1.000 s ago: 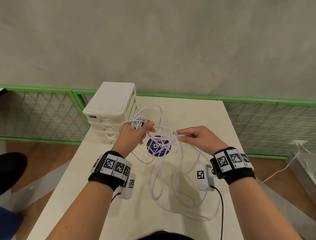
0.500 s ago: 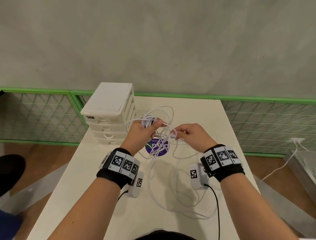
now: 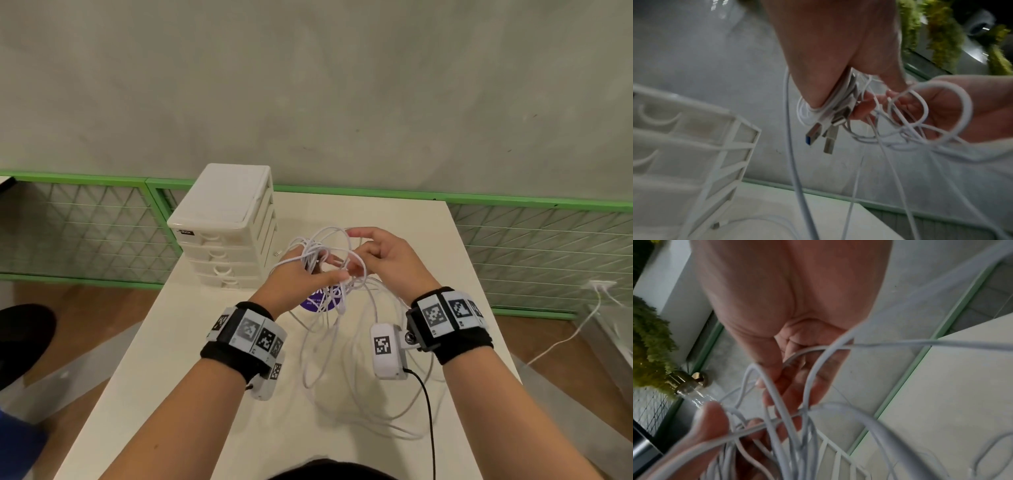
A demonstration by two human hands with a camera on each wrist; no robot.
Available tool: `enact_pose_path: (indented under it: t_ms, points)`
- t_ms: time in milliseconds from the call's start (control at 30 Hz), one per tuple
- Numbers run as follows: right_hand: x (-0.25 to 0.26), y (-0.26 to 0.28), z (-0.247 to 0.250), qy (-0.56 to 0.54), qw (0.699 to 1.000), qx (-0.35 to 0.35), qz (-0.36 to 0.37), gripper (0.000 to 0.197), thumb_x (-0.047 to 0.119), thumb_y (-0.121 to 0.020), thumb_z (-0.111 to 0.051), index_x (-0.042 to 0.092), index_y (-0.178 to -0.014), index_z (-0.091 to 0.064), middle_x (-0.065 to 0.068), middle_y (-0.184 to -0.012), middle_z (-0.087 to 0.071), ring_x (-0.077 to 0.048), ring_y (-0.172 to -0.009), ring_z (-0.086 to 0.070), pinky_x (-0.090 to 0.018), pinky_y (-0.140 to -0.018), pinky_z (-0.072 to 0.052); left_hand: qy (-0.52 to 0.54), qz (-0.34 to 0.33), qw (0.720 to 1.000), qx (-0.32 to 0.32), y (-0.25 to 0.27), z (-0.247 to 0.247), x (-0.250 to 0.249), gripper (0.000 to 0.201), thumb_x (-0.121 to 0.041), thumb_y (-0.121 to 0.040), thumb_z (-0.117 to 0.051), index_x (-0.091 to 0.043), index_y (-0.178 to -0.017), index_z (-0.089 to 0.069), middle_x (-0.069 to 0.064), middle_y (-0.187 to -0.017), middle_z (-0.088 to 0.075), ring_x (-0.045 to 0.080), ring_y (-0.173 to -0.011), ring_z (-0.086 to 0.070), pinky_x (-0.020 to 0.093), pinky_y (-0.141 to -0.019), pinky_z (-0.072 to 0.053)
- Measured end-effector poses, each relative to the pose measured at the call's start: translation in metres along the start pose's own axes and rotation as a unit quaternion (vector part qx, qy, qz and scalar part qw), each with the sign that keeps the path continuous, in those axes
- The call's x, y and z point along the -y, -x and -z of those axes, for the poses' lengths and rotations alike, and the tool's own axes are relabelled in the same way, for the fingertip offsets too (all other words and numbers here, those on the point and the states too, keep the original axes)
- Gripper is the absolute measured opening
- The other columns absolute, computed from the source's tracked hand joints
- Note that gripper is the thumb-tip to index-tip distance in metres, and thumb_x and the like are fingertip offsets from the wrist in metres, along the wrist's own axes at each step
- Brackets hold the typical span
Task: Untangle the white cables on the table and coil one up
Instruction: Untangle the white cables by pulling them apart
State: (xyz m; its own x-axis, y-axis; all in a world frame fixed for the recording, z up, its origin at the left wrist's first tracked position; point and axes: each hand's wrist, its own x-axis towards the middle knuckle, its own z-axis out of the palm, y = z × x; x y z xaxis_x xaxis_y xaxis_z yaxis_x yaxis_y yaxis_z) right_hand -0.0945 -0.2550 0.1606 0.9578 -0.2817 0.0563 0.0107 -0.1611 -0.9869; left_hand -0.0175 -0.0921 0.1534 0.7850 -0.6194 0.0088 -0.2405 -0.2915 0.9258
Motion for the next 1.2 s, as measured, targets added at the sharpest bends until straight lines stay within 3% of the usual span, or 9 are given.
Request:
enact_pose_path:
  t_ms: [100, 233, 367, 533, 700, 867, 967, 1033, 1200]
  points:
    - [0.000, 0.002, 0.003, -0.055, 0.997, -0.041, -0.016, 0.025, 0.001, -0.092, -0.052, 0.015, -0.112, -0.056, -0.007, -0.070, -0.061, -0.018, -0.060, -0.068, -0.025, -0.058, -0.054, 0.013, 0.021, 0.999, 0.030, 0.006, 0.001, 0.001, 0.035, -0.024, -0.066, -0.087, -0.024, -0.078, -0.054, -0.014, -0.067, -0.055, -0.003, -0.054, -0.049, 0.009, -0.055, -0.041]
    - [-0.002, 0.002, 0.007, -0.082, 0.993, -0.079, -0.026, 0.022, 0.004, -0.095, -0.049, 0.023, -0.103, -0.052, -0.003, -0.072, -0.055, -0.020, -0.057, -0.067, -0.029, -0.054, -0.053, -0.087, 0.032, 0.995, 0.022, 0.005, 0.000, 0.001, 0.026, -0.025, -0.079, -0.075, -0.011, -0.082, -0.053, -0.004, -0.071, -0.047, 0.011, -0.062, -0.045, 0.024, -0.061, -0.038]
    - [-0.007, 0.000, 0.026, -0.116, 0.972, -0.202, -0.009, 0.025, 0.001, -0.096, -0.042, 0.022, -0.095, -0.055, -0.002, -0.071, -0.053, -0.019, -0.054, -0.066, -0.030, -0.052, -0.054, -0.087, 0.058, 0.993, 0.049, 0.002, 0.008, 0.007, 0.026, -0.009, -0.089, -0.056, -0.020, -0.066, -0.064, -0.003, -0.062, -0.050, 0.013, -0.053, -0.045, 0.017, -0.046, -0.037]
    - [-0.034, 0.001, 0.064, -0.019, 0.948, -0.317, -0.014, 0.031, 0.000, -0.093, -0.043, 0.024, -0.086, -0.060, 0.000, -0.069, -0.054, -0.003, -0.051, -0.054, -0.021, -0.051, -0.045, 0.010, 0.094, 0.996, 0.002, 0.002, 0.022, 0.011, 0.024, -0.009, -0.093, -0.052, -0.004, -0.073, -0.063, -0.010, -0.041, -0.049, 0.004, -0.035, -0.044, 0.011, -0.035, -0.031]
    - [-0.067, 0.008, 0.084, 0.094, 0.925, -0.364, -0.055, 0.027, 0.005, -0.092, -0.046, 0.023, -0.090, -0.066, 0.004, -0.068, -0.056, -0.012, -0.062, -0.049, -0.025, -0.064, -0.040, 0.106, 0.079, 0.989, -0.060, -0.006, 0.042, 0.022, 0.031, -0.013, -0.096, -0.051, -0.012, -0.065, -0.054, 0.002, -0.058, -0.054, 0.010, -0.041, -0.036, 0.025, -0.042, -0.033]
    - [-0.097, 0.017, 0.096, 0.140, 0.892, -0.396, -0.166, 0.023, 0.008, -0.093, -0.047, 0.015, -0.099, -0.067, 0.000, -0.070, -0.060, -0.011, -0.057, -0.047, -0.023, -0.051, -0.037, 0.181, 0.090, 0.976, -0.085, -0.012, 0.051, 0.025, 0.028, -0.011, -0.098, -0.049, -0.017, -0.071, -0.041, -0.007, -0.051, -0.048, 0.011, -0.046, -0.031, 0.016, -0.040, -0.027]
    - [-0.108, 0.018, 0.092, 0.220, 0.883, -0.327, -0.256, 0.025, 0.008, -0.092, -0.046, 0.014, -0.101, -0.069, -0.010, -0.087, -0.066, -0.021, -0.064, -0.055, -0.029, -0.062, -0.046, 0.145, 0.092, 0.983, -0.060, -0.010, 0.044, 0.021, 0.031, -0.016, -0.098, -0.050, -0.018, -0.068, -0.040, -0.008, -0.050, -0.044, 0.010, -0.042, -0.029, 0.020, -0.041, -0.024]
    - [-0.107, 0.018, 0.083, 0.302, 0.883, -0.245, -0.261, 0.030, 0.007, -0.092, -0.046, 0.015, -0.110, -0.068, -0.013, -0.112, -0.065, -0.030, -0.094, -0.061, -0.033, -0.084, -0.046, 0.113, 0.091, 0.988, -0.047, -0.010, 0.039, 0.019, 0.036, -0.019, -0.097, -0.051, -0.019, -0.062, -0.041, -0.006, -0.051, -0.043, 0.012, -0.041, -0.029, 0.024, -0.042, -0.022]
    - [-0.057, 0.006, 0.035, 0.229, 0.970, -0.072, 0.028, 0.038, 0.004, -0.093, -0.050, 0.020, -0.127, -0.057, 0.008, -0.137, -0.048, -0.006, -0.130, -0.037, -0.019, -0.109, -0.021, 0.059, 0.093, 0.994, -0.023, -0.011, 0.025, 0.012, 0.043, -0.025, -0.096, -0.051, -0.021, -0.054, -0.043, 0.008, -0.063, -0.041, 0.015, -0.042, -0.029, 0.020, -0.039, -0.021]
